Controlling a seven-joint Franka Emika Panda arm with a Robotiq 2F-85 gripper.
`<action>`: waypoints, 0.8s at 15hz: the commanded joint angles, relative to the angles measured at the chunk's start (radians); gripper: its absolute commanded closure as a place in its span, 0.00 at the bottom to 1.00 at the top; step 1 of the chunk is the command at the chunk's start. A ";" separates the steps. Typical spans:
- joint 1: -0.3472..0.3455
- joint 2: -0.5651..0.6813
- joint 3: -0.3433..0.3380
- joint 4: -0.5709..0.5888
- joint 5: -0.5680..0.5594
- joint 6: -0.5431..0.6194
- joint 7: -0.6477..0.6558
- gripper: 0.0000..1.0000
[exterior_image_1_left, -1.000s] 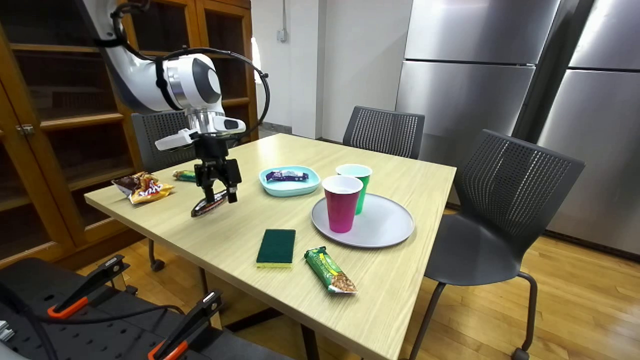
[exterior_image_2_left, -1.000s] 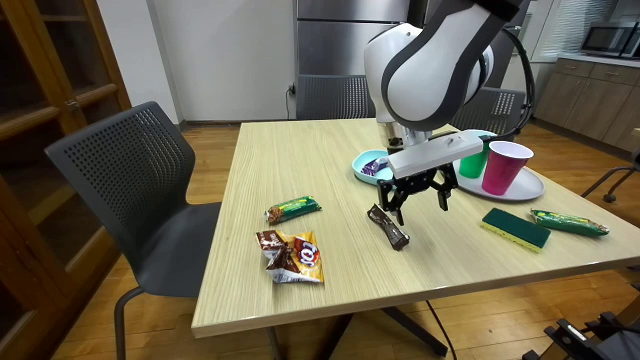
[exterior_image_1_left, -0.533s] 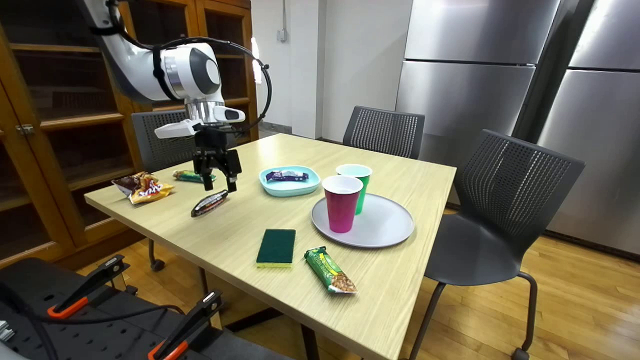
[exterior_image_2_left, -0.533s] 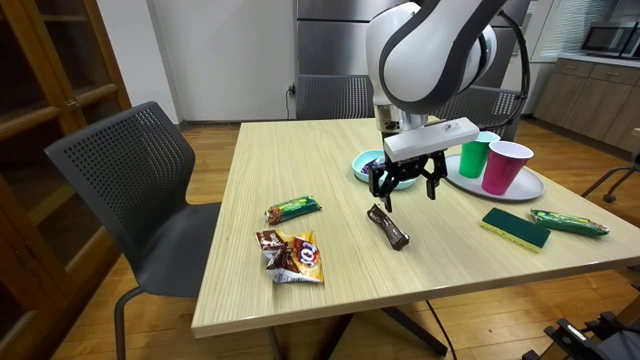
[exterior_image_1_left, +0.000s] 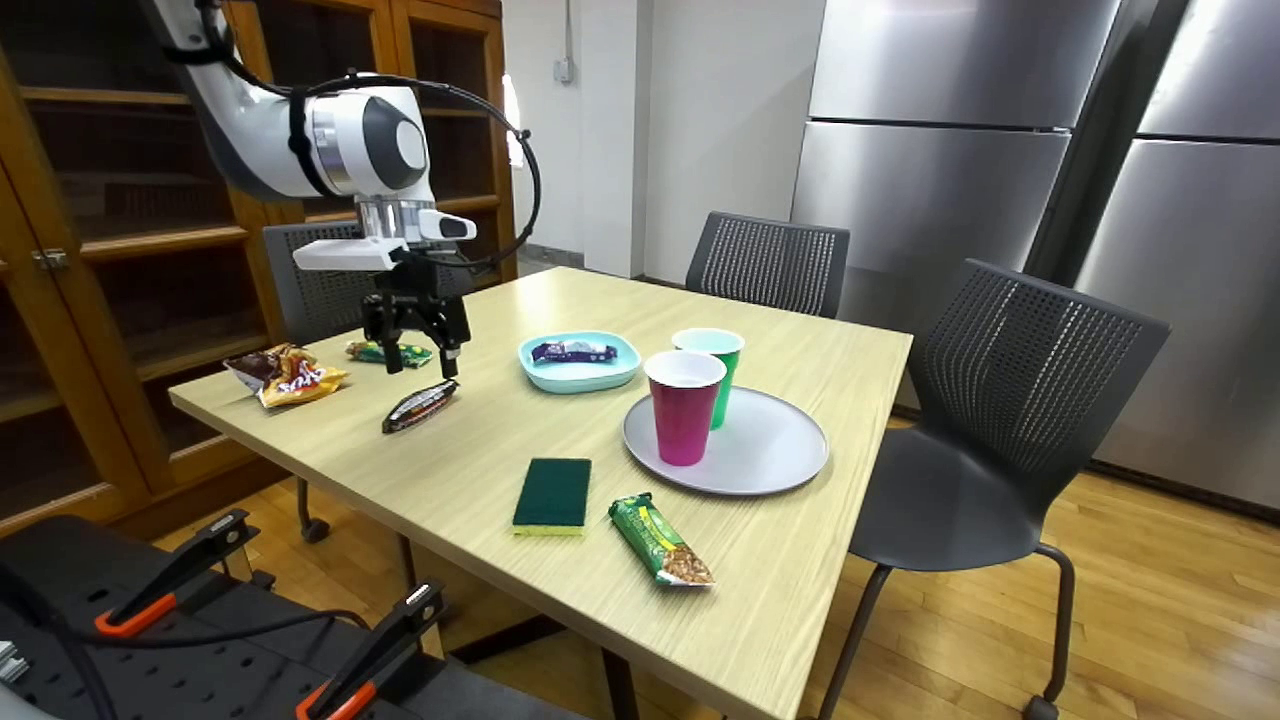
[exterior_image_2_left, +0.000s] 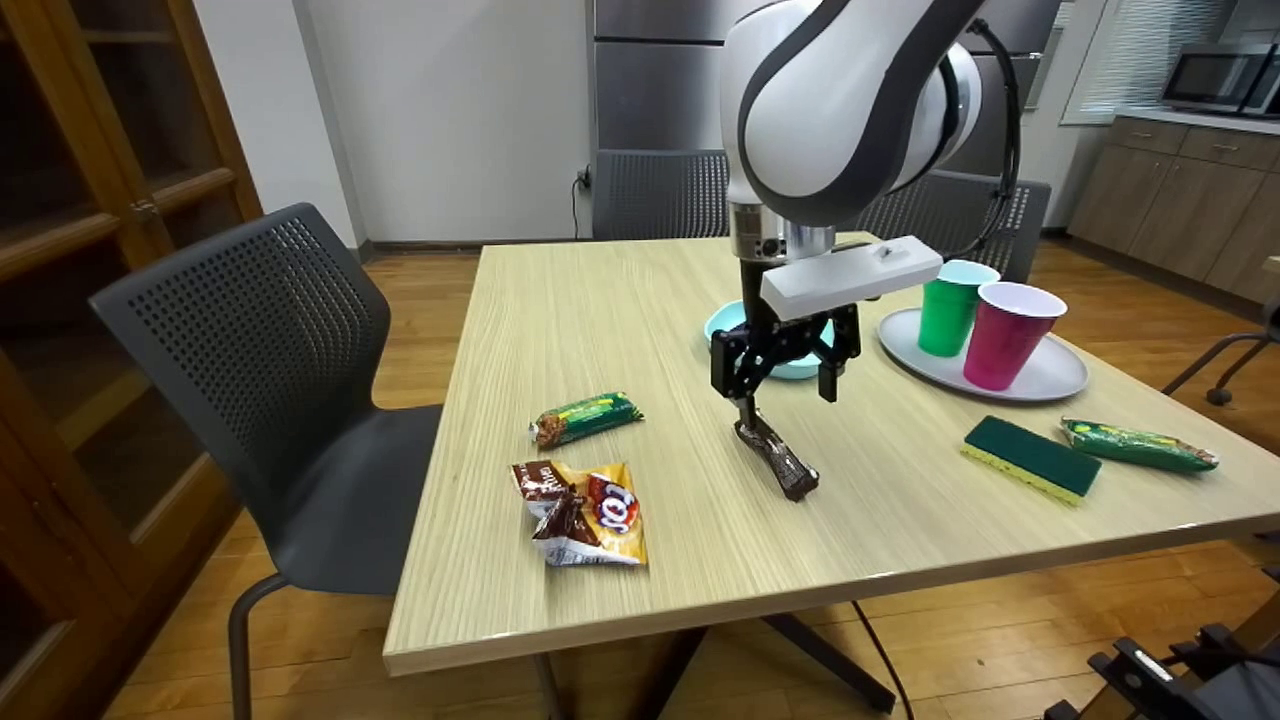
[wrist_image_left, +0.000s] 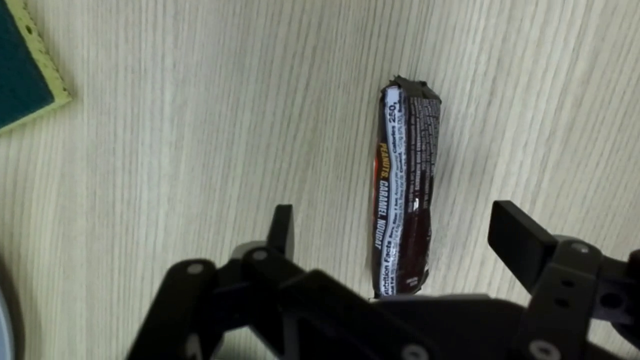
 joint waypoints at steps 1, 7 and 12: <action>-0.013 0.029 0.024 0.015 0.010 0.035 -0.074 0.00; -0.021 0.066 0.031 0.031 0.023 0.045 -0.136 0.00; -0.008 0.061 0.018 0.016 0.015 0.044 -0.124 0.28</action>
